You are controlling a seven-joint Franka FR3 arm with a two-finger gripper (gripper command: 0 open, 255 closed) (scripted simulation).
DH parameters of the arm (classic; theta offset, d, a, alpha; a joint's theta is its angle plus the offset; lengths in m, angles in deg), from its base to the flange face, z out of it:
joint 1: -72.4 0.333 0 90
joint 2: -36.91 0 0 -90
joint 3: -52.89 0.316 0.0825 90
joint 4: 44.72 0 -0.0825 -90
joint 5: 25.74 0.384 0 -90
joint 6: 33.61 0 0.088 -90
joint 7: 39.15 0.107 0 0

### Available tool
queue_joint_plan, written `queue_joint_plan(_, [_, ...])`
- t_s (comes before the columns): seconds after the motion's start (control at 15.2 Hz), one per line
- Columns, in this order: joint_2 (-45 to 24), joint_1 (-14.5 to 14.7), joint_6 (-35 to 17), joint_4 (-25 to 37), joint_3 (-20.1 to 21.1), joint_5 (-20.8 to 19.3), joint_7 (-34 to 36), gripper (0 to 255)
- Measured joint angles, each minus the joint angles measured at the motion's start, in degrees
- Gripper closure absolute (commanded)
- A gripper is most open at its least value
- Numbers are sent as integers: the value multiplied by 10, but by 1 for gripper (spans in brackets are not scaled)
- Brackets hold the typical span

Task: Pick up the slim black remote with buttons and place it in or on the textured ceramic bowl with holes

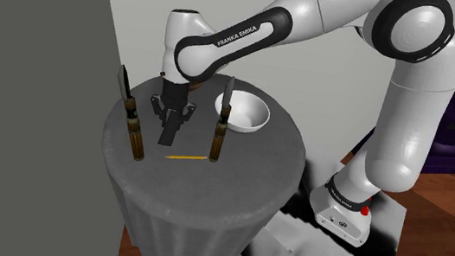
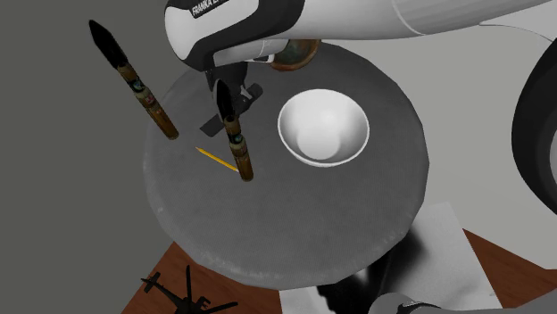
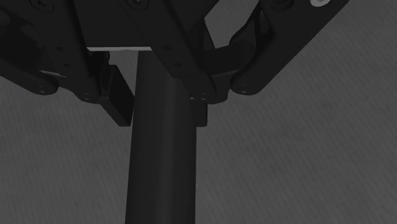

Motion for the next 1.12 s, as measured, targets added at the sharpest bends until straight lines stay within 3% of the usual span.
queue_joint_plan(0.4, [1, -1, 7, 3, 1, 1, -1, 255])
queue_joint_plan(1.12, [42, -7, 77, 33, 6, 12, 4, 255])
